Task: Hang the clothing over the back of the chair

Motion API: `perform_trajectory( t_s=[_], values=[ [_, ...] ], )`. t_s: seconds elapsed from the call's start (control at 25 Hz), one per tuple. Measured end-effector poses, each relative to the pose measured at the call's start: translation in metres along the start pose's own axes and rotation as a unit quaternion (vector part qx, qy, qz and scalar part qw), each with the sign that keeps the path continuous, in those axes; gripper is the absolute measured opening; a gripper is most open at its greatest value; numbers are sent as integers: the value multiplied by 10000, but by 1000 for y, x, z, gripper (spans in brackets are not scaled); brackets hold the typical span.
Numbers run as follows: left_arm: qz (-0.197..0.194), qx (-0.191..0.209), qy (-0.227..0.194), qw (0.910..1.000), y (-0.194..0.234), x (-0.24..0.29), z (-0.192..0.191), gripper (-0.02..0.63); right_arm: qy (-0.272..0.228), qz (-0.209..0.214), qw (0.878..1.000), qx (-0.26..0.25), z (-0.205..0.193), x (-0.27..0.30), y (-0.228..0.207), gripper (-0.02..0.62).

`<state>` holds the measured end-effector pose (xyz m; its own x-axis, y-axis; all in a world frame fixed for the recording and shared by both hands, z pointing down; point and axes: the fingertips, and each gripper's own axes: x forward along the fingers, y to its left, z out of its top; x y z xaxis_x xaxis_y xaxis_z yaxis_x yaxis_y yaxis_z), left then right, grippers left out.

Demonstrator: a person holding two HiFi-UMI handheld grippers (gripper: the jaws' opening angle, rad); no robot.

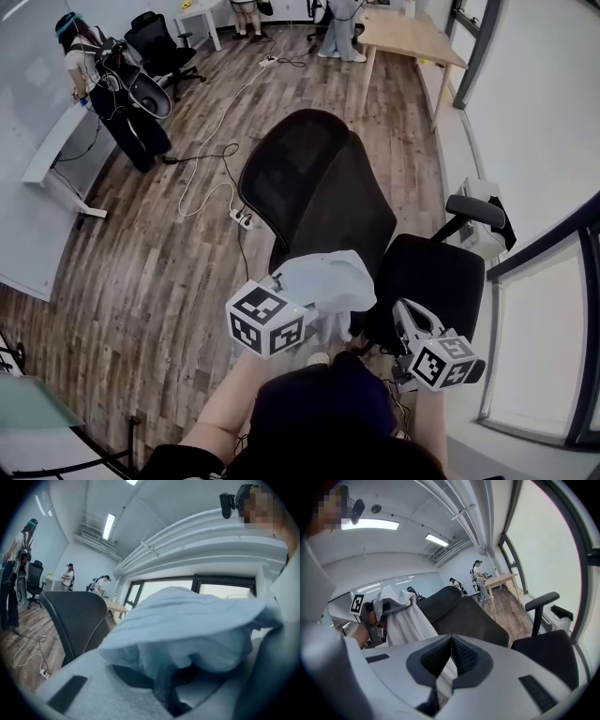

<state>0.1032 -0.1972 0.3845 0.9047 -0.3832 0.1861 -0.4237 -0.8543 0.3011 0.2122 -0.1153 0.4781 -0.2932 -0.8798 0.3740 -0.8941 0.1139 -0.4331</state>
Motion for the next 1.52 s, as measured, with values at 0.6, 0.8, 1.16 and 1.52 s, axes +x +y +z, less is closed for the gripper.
perform_trajectory(
  t_s=[0.6, 0.8, 1.16, 1.52],
  values=[
    [-453, 291, -245, 9983, -33, 55, 73, 18, -51, 348, 9990, -284, 24, -21, -10, 6],
    [-694, 516, -311, 9958, -46, 67, 95, 17, 101, 497, 9971, -561, 22, -16, -14, 103],
    [-963, 745, -447, 9915, -64, 79, 130, 18, 270, 925, 9881, -1196, -4, 15, -5, 525],
    [-1152, 782, -594, 9885, -79, 73, 151, 18, 694, 499, 9801, -1791, -64, 82, -23, 569]
  ],
)
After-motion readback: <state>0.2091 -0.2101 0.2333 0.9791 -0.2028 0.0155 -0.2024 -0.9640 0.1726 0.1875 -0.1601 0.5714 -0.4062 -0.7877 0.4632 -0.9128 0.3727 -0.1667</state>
